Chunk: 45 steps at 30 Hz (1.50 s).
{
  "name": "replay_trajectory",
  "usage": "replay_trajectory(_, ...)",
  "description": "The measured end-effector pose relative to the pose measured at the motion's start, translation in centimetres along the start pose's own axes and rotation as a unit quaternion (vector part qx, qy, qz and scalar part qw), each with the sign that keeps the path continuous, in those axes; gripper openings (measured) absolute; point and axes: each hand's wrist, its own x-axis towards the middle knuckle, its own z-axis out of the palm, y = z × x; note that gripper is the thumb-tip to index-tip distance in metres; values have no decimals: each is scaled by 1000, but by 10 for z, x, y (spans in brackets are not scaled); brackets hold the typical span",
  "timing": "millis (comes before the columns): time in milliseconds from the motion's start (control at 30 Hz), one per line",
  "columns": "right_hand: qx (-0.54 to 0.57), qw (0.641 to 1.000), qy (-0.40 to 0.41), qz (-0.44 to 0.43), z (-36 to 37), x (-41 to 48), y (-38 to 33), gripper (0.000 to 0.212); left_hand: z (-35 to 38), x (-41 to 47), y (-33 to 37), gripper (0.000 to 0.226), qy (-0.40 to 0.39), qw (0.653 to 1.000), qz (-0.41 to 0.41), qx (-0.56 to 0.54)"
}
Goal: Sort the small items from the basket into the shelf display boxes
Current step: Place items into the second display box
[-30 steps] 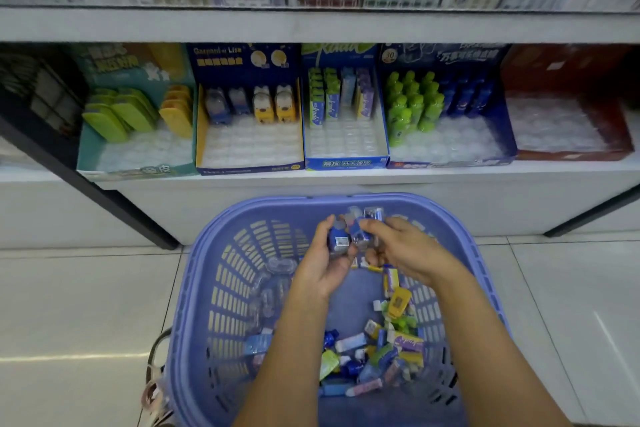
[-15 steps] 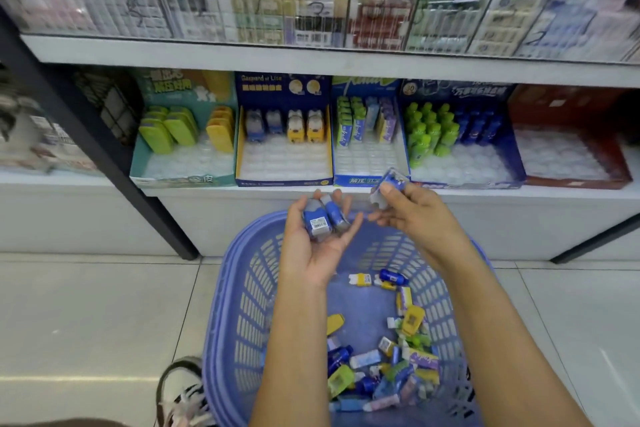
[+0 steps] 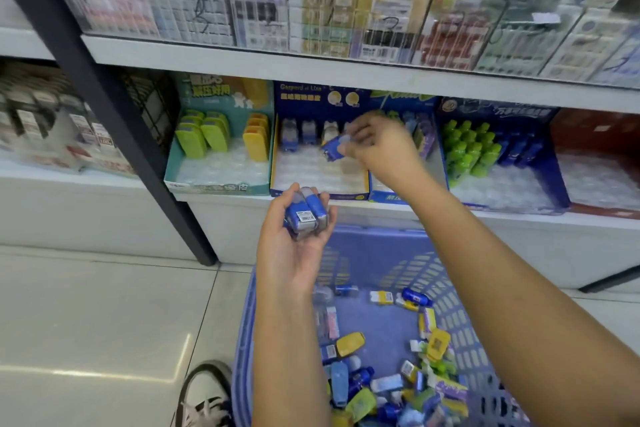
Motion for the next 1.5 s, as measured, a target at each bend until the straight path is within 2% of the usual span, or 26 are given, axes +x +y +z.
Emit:
replay_trajectory(100,-95,993,-22,-74,20,29,-11,21,-7,0,14,12,9,1000,24,-6)
replay_trajectory(200,-177,977,-49,-111,35,52,-13,25,-16,1,26,10,16,999,38,-6)
replay_trajectory(300,-236,962,-72,-119,44,67,-8,23,-24,2,36,11,22,999,42,-18)
replay_trajectory(467,-267,951,-79,-134,44,79,-5,19,-31,4,41,17,22,999,38,-22)
replay_trajectory(667,-329,928,-111,-137,48,83,-10,25,-32,7,38,14,17,999,24,-21)
replay_trajectory(767,-346,922,-124,-123,47,72,-23,29,-29,6,38,24,6,999,30,-32)
replay_trajectory(833,-291,947,-96,-99,47,49,-33,29,-28,5,36,32,2,999,37,-34)
replay_trajectory(900,-157,980,-116,-41,49,16,-39,26,-28,6,34,26,-3,998,53,-31)
replay_trajectory(967,-66,975,-211,29,49,-14,-43,35,-27,7,30,20,-14,997,73,-19)
replay_trajectory(1033,-5,960,-269,73,49,-32,-41,30,-26,8,26,20,-28,996,90,5)
replay_trajectory(1167,111,950,-266,122,40,-38,-34,27,-25,7,23,21,-28,995,97,18)
replay_trajectory(1267,193,939,-264,105,29,-37,-25,32,-25,7,24,12,-6,996,93,19)
replay_trajectory(1367,225,943,-235,74,23,-30,-20,26,-26,7,22,9,24,997,69,35)
replay_trajectory(1433,204,959,-191,50,21,-20,-19,23,-26,7,21,12,45,996,65,40)
replay_trajectory(1500,131,984,-118,10,24,-6,-17,21,-26,7,21,19,56,995,71,38)
